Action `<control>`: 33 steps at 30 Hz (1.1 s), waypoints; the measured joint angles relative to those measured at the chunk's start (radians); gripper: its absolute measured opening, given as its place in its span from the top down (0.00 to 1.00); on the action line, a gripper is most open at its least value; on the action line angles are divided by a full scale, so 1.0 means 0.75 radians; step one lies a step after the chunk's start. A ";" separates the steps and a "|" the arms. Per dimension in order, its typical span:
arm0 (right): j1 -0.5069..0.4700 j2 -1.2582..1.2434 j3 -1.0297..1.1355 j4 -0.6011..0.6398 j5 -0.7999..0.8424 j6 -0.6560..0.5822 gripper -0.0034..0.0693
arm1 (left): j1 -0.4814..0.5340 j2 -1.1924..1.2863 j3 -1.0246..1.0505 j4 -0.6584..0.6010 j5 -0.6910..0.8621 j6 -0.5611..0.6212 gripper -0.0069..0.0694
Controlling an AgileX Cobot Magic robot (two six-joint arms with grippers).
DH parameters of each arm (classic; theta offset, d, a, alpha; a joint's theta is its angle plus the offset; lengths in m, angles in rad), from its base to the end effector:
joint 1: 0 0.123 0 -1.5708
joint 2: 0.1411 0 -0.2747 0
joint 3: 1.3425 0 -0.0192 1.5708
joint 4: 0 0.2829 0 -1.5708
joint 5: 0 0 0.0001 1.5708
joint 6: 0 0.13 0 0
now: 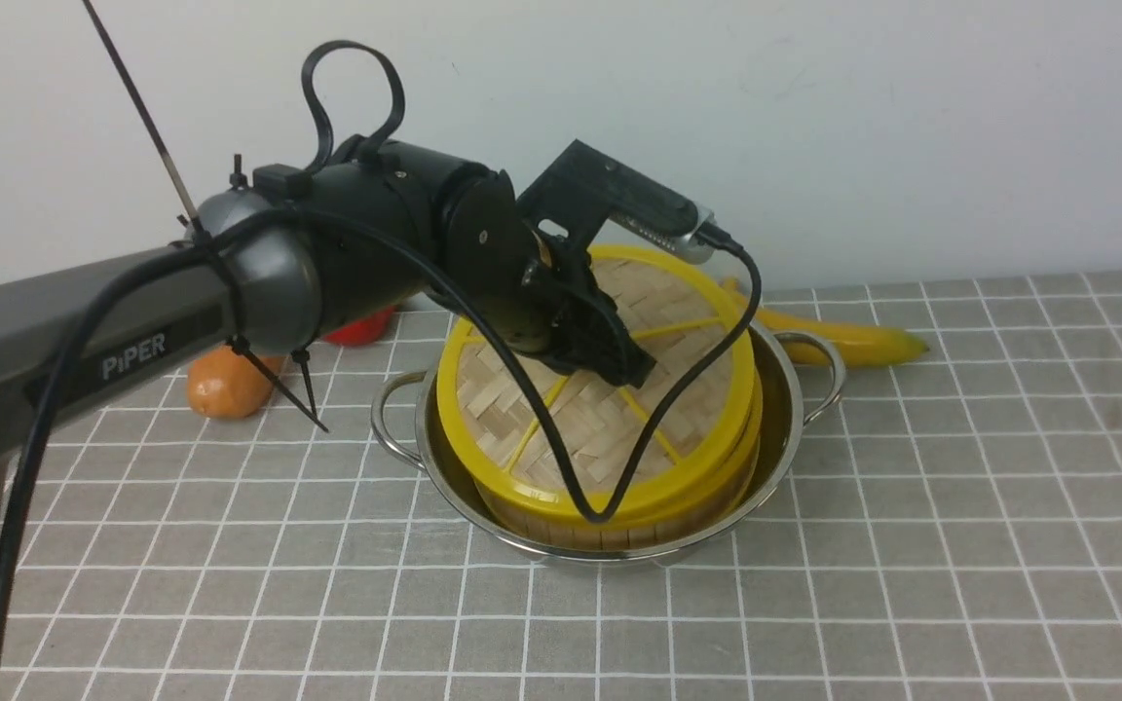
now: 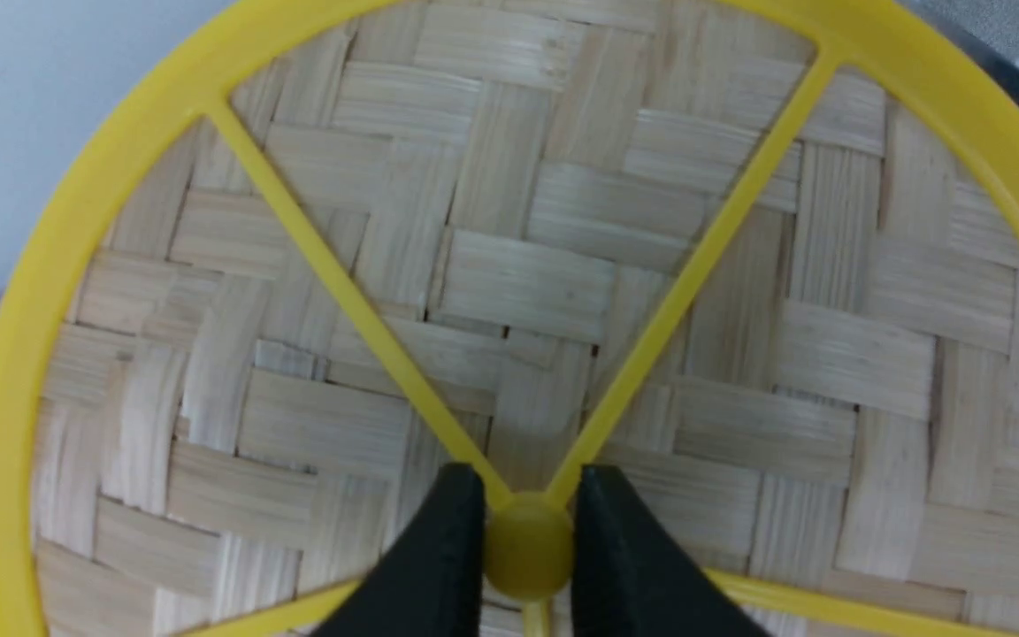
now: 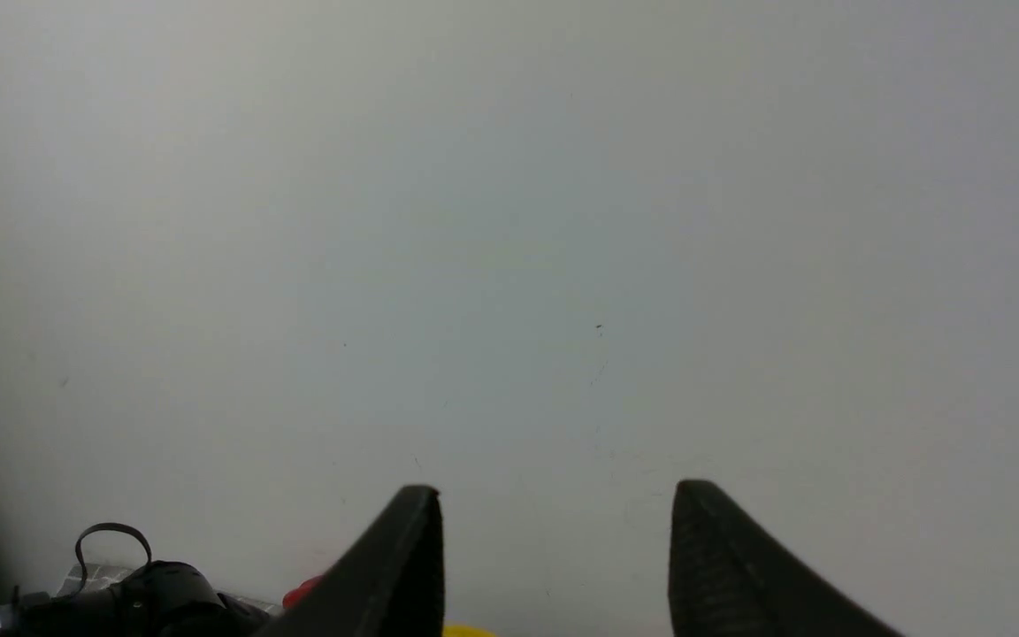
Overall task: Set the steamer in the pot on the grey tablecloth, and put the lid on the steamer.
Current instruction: 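Place the yellow bamboo steamer lid onto the steamer in the pot with the left gripper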
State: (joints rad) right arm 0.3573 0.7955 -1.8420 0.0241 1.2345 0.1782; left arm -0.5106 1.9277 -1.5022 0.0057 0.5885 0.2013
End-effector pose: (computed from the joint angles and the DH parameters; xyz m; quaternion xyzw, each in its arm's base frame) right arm 0.0635 0.0269 0.5955 -0.0710 0.7384 0.1881 0.6437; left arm 0.4211 -0.2354 0.1845 0.3322 0.8885 -0.0465 0.3130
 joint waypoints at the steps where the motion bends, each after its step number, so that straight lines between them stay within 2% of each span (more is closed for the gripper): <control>1: 0.000 0.000 0.000 0.000 0.000 0.000 0.46 | 0.000 0.000 0.000 0.000 -0.005 0.000 0.76; 33: 0.000 0.000 0.000 0.000 0.000 0.001 0.46 | 0.000 0.043 0.000 -0.039 -0.064 0.006 0.76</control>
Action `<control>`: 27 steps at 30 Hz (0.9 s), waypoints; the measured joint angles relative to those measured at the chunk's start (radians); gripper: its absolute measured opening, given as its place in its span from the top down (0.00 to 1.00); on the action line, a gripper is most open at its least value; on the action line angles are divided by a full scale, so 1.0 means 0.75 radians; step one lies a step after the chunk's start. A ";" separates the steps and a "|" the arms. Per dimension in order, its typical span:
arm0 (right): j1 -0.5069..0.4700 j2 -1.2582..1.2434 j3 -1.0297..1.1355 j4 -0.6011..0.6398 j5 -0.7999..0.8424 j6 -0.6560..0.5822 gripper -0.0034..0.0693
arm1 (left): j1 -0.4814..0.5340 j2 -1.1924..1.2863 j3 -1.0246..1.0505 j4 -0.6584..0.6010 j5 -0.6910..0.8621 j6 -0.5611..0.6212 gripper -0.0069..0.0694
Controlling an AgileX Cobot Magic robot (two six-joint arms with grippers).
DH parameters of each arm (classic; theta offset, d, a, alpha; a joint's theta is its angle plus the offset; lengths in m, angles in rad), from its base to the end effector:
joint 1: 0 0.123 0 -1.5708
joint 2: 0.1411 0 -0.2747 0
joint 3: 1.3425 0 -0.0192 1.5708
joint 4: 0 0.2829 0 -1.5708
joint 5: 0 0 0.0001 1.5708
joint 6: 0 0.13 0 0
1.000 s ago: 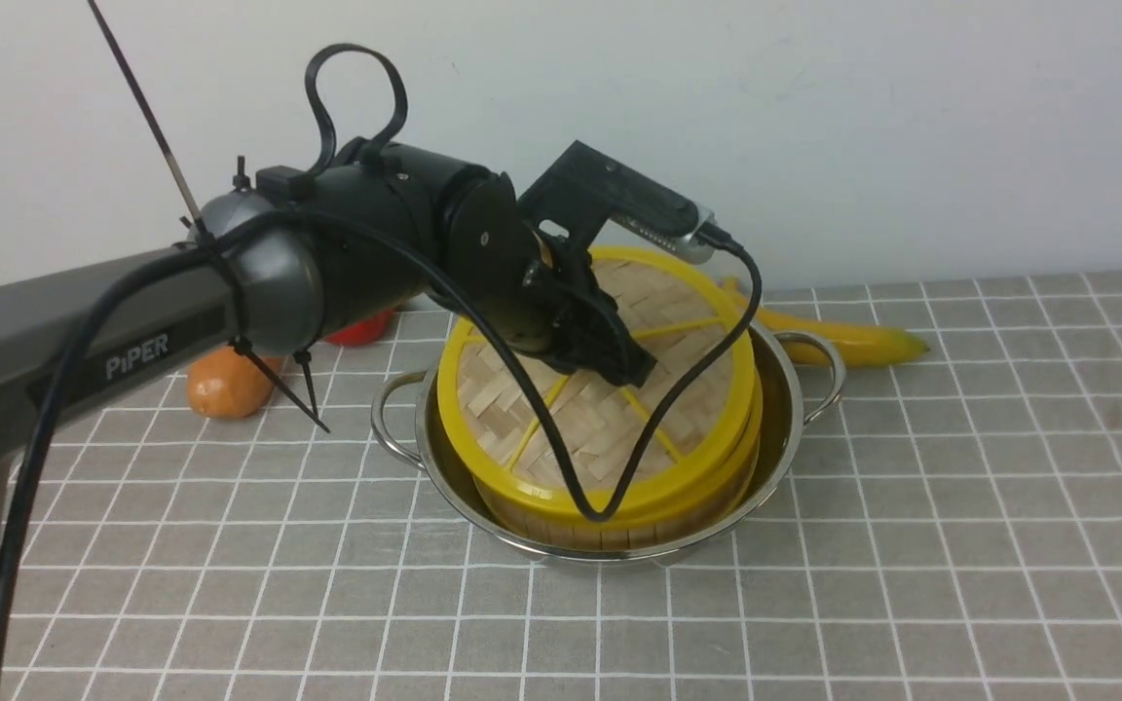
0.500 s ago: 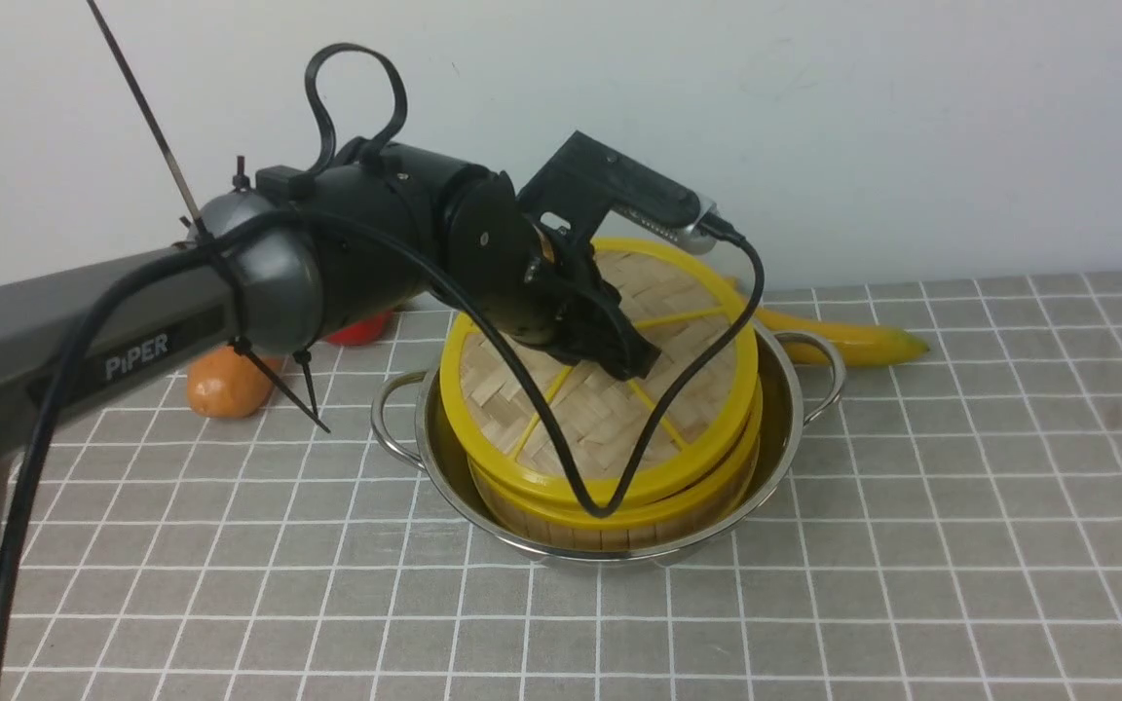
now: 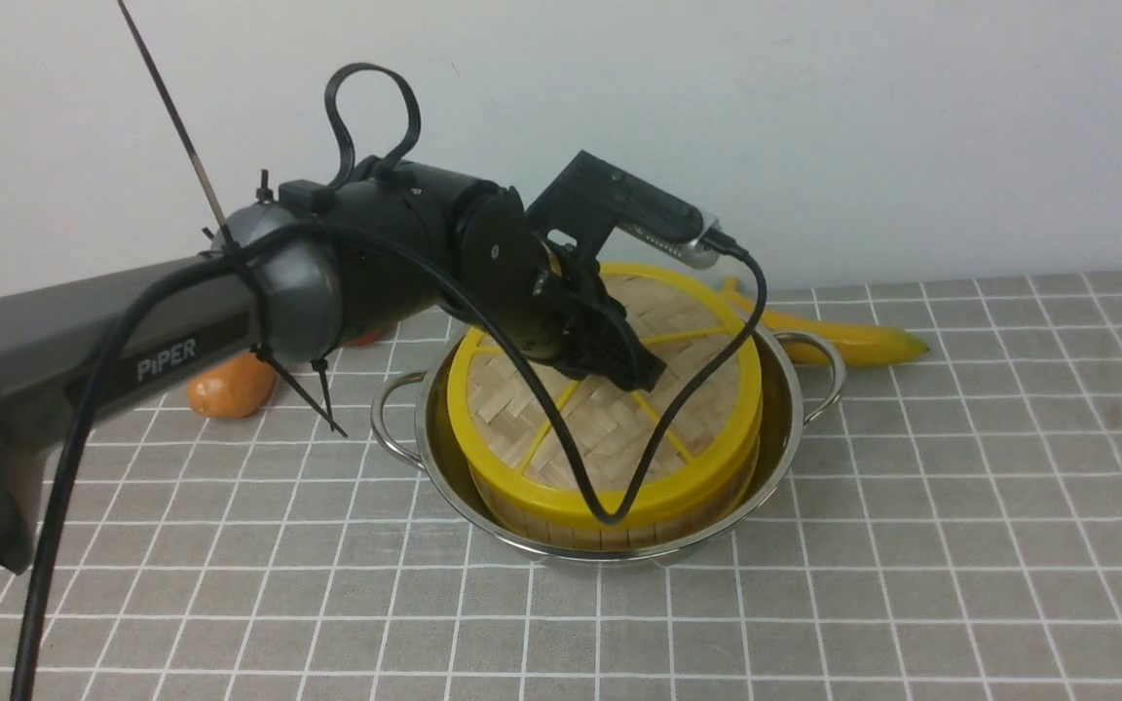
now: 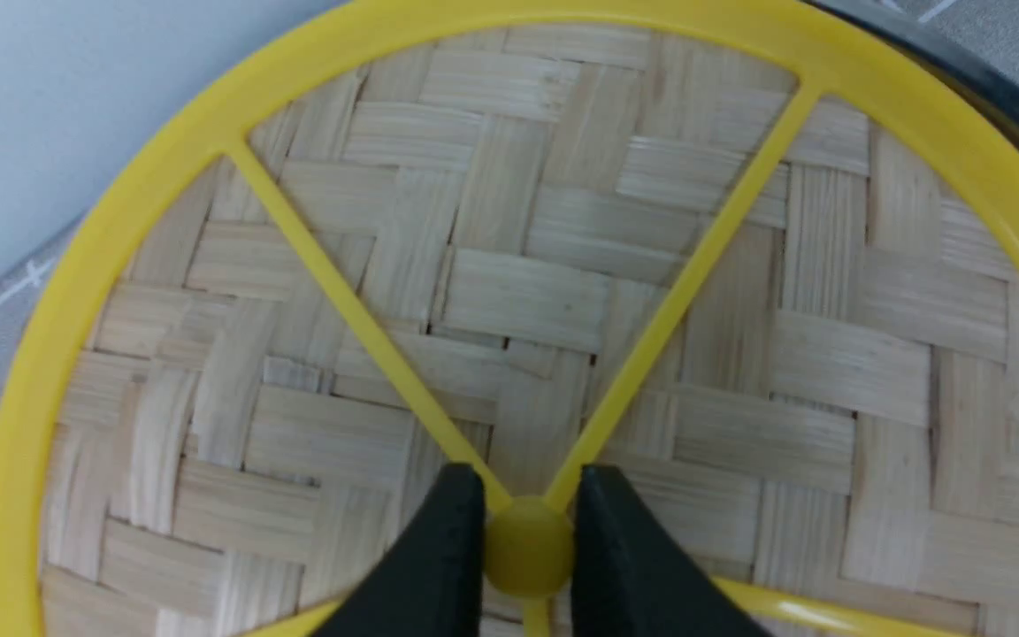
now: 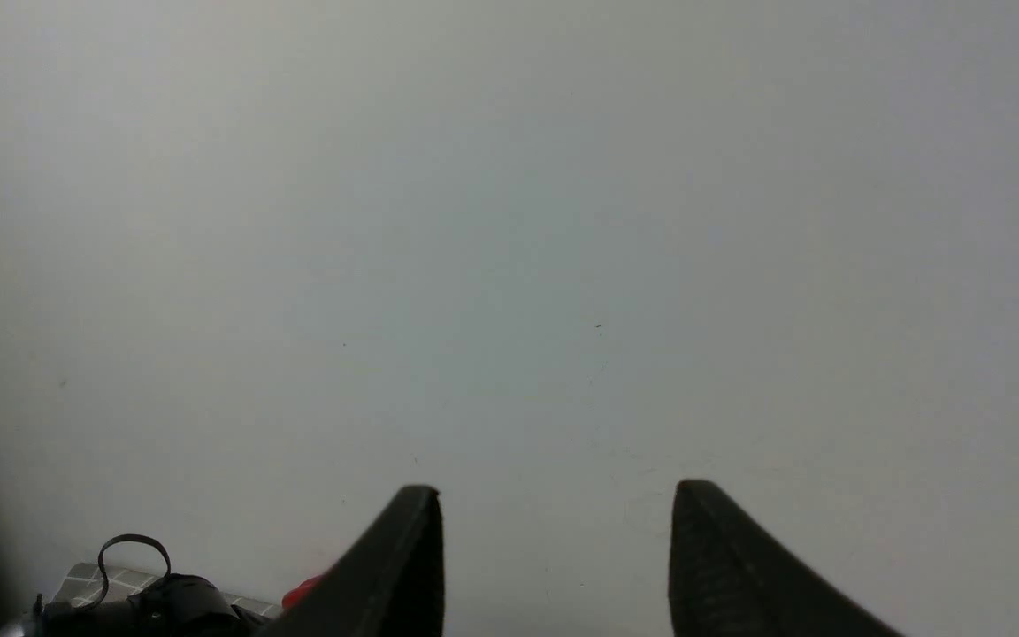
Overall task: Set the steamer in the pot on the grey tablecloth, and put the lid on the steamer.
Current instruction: 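Place the yellow bamboo steamer lid onto the steamer in the pot with the left gripper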
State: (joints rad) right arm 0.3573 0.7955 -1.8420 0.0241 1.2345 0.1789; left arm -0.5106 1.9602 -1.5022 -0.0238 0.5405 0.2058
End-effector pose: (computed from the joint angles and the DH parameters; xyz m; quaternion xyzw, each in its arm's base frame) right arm 0.0635 0.0269 0.5955 -0.0707 0.7384 0.1883 0.6436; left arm 0.4260 -0.2405 0.1725 0.3245 0.8887 -0.0581 0.3186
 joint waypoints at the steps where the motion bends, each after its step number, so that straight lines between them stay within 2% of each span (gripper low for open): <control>1: 0.000 0.000 0.000 0.000 0.000 0.000 0.46 | 0.000 0.000 0.000 0.000 -0.003 0.000 0.76; 27: 0.000 0.000 0.000 0.000 0.000 0.000 0.46 | 0.000 0.001 0.000 0.000 -0.055 0.025 0.76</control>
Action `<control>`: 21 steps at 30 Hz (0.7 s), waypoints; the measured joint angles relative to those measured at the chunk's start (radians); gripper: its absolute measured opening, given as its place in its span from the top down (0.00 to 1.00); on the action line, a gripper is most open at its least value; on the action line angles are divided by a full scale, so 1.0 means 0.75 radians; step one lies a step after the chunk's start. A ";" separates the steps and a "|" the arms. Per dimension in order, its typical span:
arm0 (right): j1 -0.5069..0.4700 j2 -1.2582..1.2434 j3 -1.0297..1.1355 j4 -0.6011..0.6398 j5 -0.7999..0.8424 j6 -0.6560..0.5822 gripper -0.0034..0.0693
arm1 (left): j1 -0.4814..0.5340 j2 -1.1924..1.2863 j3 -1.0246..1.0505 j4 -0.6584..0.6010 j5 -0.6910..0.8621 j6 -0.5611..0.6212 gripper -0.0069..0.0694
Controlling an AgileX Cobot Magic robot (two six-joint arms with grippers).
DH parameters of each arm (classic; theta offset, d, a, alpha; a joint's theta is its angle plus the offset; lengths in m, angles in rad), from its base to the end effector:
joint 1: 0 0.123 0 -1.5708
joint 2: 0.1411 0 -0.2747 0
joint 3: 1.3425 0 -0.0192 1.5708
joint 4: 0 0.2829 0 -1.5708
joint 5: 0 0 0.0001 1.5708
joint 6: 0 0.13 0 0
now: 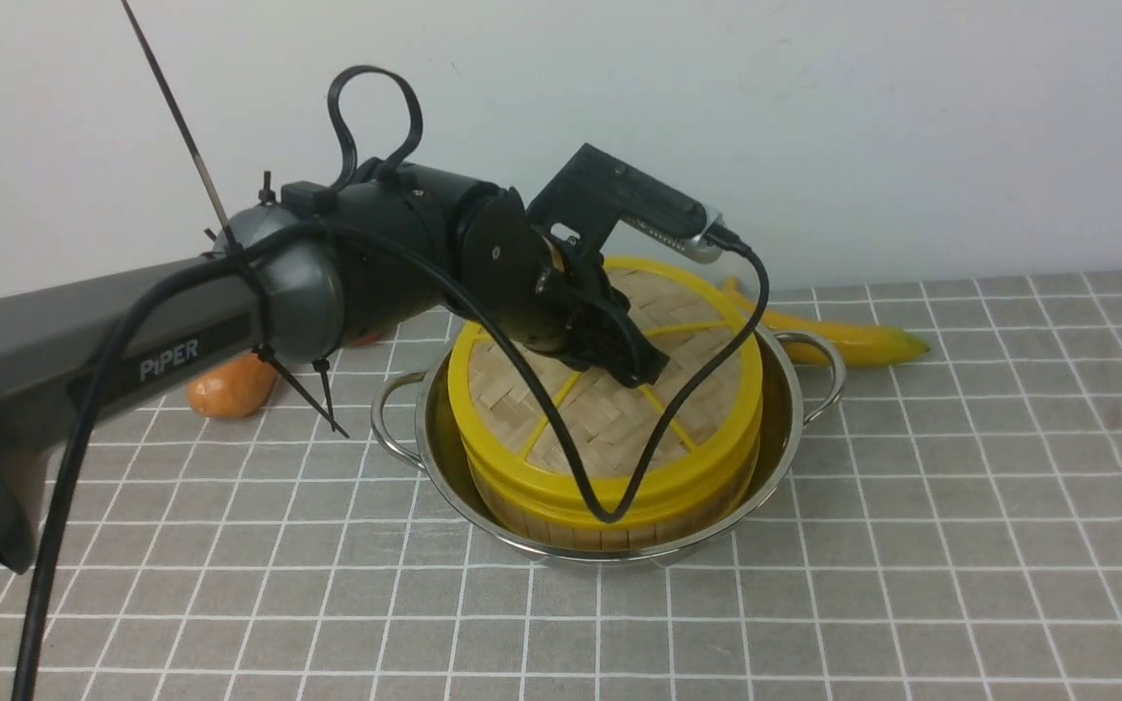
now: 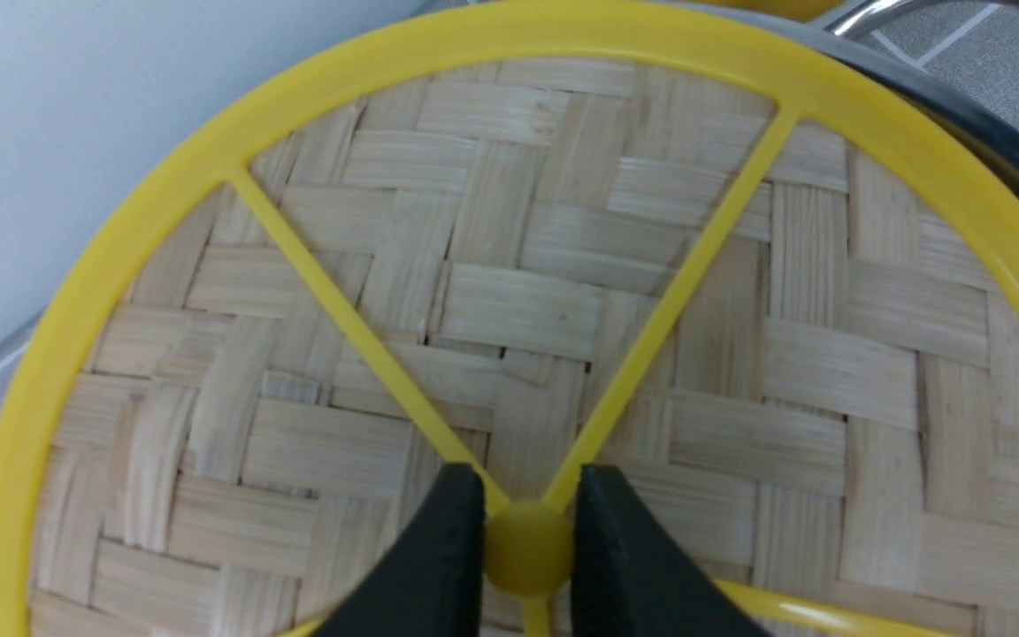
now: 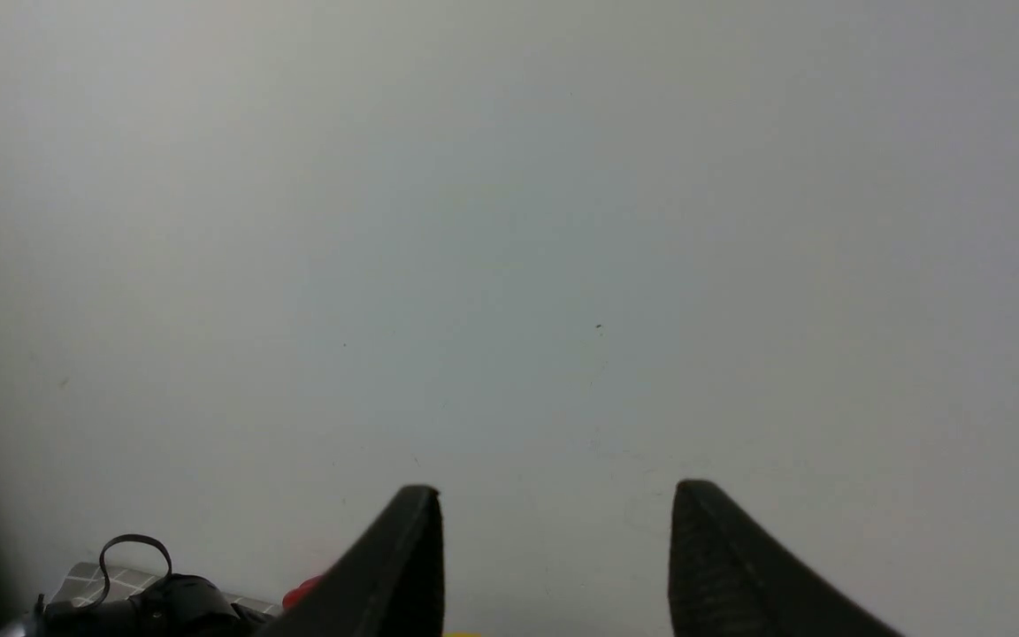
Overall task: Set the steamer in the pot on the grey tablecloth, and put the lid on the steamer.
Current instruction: 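Place the yellow bamboo steamer lid onto the steamer in the pot with the left gripper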
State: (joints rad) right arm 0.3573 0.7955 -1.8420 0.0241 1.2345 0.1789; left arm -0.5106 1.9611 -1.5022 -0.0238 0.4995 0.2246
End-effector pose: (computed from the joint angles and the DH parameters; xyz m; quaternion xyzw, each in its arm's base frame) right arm 0.0635 0.0269 0.5955 -0.0707 0.7384 0.1883 0.6436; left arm 0.4297 -0.2424 0.1754 0.3303 0.8794 -0.0577 0.3379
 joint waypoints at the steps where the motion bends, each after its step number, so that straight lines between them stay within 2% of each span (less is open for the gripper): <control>1: 0.000 0.000 0.000 0.000 0.000 0.000 0.46 | 0.000 0.000 0.000 0.000 0.000 0.003 0.76; 21: 0.000 0.000 0.000 0.000 0.000 0.001 0.46 | -0.027 0.018 0.000 0.009 0.000 0.004 0.76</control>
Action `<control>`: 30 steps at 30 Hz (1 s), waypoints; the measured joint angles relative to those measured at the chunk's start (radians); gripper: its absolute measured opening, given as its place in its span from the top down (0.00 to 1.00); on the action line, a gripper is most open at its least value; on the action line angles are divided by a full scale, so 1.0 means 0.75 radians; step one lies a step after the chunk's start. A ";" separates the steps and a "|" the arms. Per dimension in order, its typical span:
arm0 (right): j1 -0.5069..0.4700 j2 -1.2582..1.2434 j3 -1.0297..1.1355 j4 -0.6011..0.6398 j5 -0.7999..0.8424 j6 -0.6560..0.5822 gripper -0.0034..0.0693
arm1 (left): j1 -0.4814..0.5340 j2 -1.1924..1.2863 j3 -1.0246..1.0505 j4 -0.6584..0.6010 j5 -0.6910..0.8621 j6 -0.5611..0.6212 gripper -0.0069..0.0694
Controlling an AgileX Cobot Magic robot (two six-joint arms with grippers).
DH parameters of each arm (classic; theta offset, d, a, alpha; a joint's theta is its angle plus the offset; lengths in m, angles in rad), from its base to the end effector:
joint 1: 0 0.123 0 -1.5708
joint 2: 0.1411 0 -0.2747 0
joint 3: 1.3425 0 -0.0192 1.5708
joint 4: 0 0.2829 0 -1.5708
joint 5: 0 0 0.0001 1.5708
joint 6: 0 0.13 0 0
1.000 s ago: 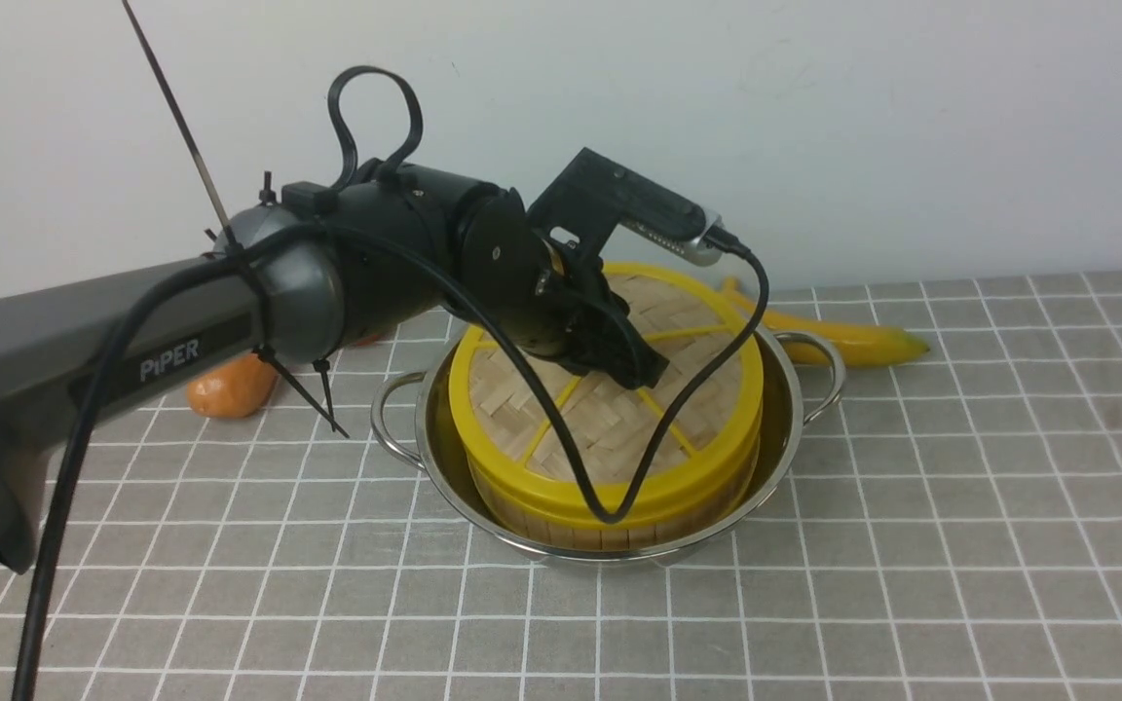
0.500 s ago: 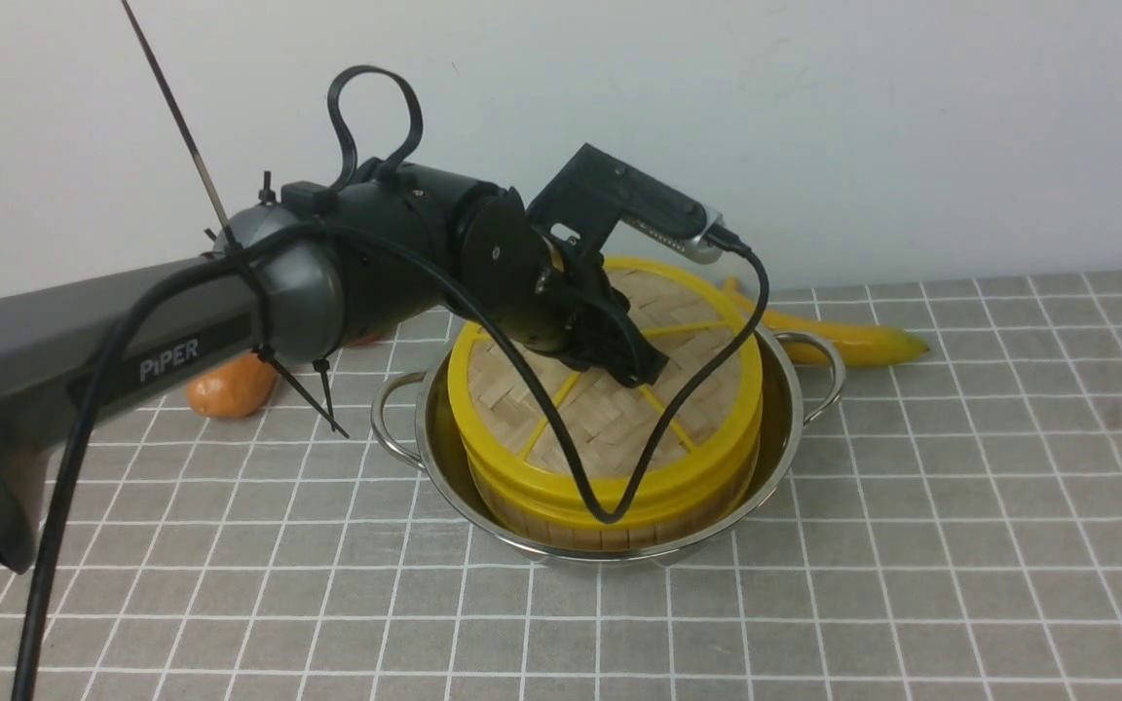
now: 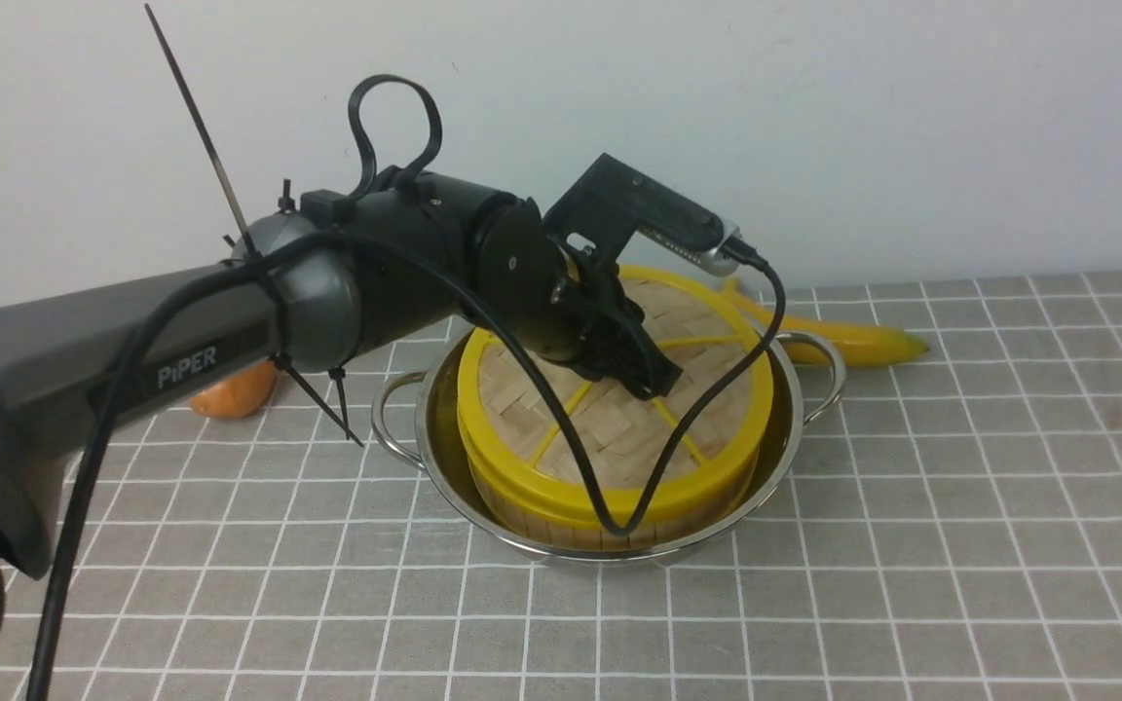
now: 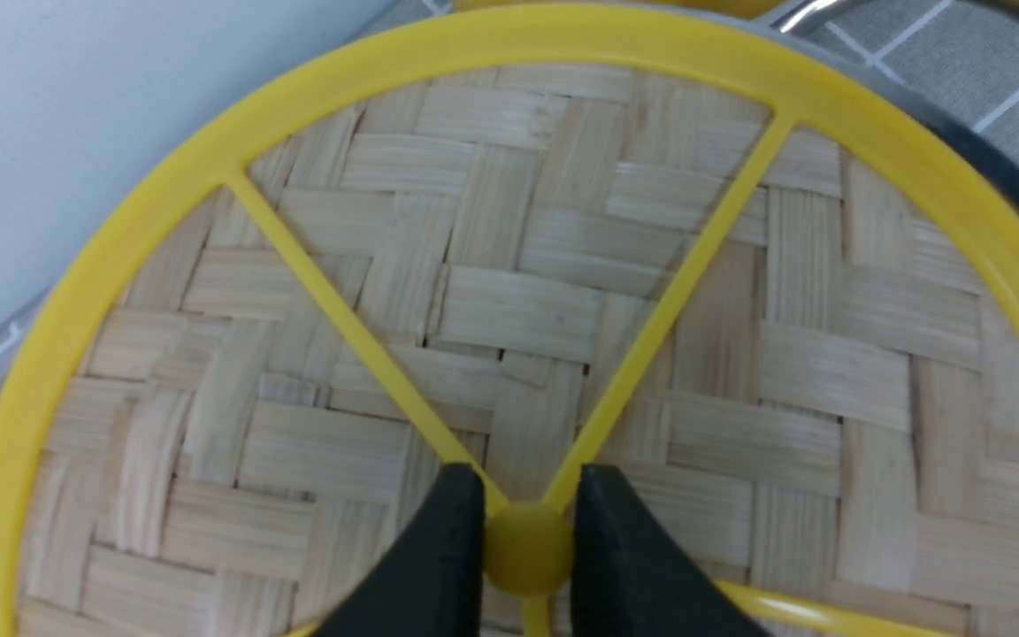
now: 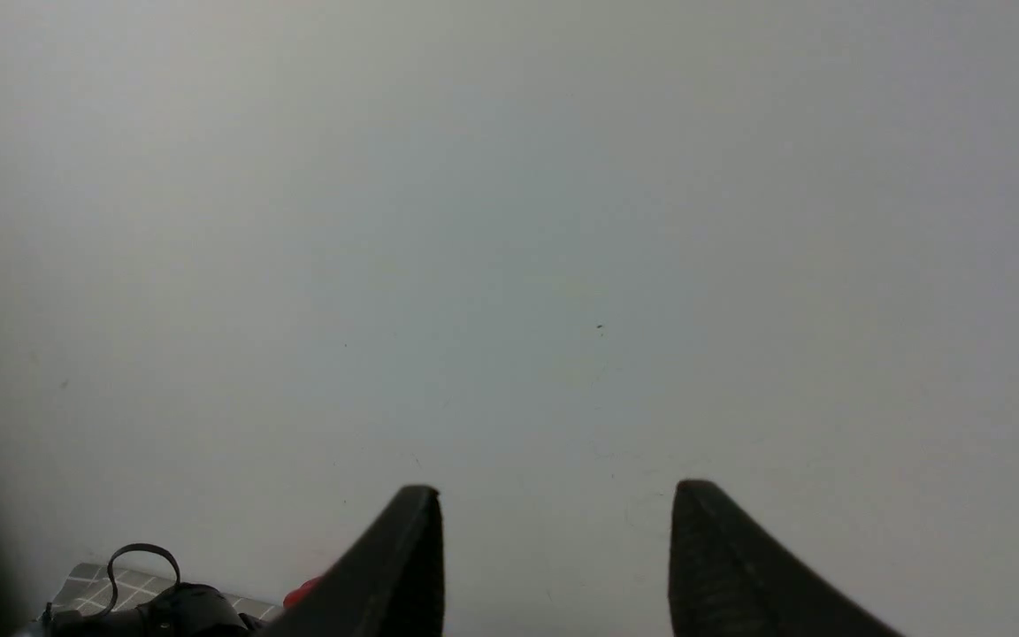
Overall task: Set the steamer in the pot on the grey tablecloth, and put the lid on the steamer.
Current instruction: 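Place the yellow bamboo steamer lid onto the steamer in the pot with the left gripper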
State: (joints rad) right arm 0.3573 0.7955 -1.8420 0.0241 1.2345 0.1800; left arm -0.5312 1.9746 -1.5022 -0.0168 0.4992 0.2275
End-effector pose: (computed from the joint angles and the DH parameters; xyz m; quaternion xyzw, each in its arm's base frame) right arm 0.0635 0.0269 0.5955 -0.0703 0.7385 0.1887 0.6435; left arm 0.4255 -0.2512 0.1688 0.3435 0.8768 -0.0571 0.3317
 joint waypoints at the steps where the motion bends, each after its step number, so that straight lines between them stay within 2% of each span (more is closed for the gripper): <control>1: 0.000 0.000 0.000 0.000 0.000 0.000 0.46 | 0.000 0.006 -0.001 0.006 0.000 0.000 0.76; 13: 0.000 0.000 0.000 0.001 0.000 0.001 0.46 | 0.000 0.011 -0.008 0.030 0.002 -0.014 0.76; 30: 0.000 0.000 0.000 0.000 0.000 0.003 0.46 | -0.004 0.011 -0.008 0.113 0.001 -0.149 0.76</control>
State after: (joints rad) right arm 0.3573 0.7955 -1.8420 0.0238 1.2345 0.1822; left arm -0.5341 1.9831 -1.5086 0.0677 0.5000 0.1153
